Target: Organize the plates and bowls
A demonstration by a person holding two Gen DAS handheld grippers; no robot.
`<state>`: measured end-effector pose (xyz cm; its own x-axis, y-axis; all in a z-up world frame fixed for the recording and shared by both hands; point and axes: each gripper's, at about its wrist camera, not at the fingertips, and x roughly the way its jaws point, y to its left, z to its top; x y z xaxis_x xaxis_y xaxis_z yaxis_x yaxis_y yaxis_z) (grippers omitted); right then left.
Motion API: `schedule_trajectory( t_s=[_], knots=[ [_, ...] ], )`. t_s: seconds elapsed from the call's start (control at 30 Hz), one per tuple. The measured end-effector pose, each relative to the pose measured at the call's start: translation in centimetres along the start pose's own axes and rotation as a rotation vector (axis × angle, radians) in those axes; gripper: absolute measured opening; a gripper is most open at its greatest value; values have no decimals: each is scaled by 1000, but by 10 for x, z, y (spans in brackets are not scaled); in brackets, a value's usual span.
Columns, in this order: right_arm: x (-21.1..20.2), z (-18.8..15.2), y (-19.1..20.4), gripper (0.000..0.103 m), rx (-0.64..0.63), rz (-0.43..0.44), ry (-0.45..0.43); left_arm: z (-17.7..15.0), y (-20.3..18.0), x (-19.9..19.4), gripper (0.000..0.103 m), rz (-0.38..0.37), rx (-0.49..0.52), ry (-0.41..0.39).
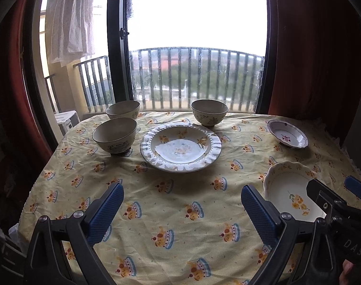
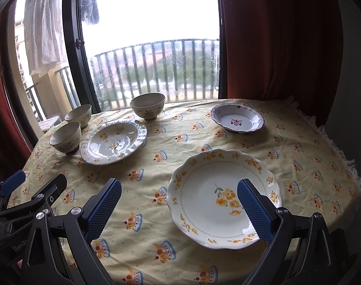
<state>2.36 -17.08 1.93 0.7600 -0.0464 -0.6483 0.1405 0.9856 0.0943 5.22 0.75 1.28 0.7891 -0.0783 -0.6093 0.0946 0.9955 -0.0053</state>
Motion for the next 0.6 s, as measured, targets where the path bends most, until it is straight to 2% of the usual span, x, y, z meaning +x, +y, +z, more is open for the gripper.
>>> schedule_trajectory(
  t_s=[0.17,0.37,0.47,0.6],
  knots=[
    [14,12,5,99,20,-31,23,15,4,17,99,-43,19,36],
    [28,29,-1,99,54,-74,49,32,5,39,96,-134,-25,145],
    [35,37,-15,99,100,-50,70,35,-9,50,96,-146,1,184],
    [46,41,-38,99,115,-108,116,39,-30,64,96,-132,15,217]
  ],
)
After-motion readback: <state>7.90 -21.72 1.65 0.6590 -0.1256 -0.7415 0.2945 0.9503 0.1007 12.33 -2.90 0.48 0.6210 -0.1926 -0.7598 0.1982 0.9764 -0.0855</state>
